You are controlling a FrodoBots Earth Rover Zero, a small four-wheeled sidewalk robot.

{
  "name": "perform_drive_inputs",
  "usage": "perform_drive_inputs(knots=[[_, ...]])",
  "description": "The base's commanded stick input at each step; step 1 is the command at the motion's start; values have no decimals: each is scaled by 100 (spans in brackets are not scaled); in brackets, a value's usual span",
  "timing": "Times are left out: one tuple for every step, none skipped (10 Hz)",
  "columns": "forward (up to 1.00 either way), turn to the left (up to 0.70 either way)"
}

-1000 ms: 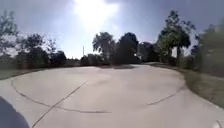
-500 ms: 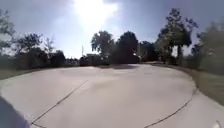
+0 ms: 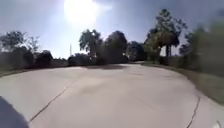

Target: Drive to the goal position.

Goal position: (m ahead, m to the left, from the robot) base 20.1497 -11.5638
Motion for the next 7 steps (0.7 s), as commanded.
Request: perform_drive_inputs(knots=[[70, 0], [70, 0], [70, 0], [70, 0], [70, 0], [70, 0], [70, 0]])
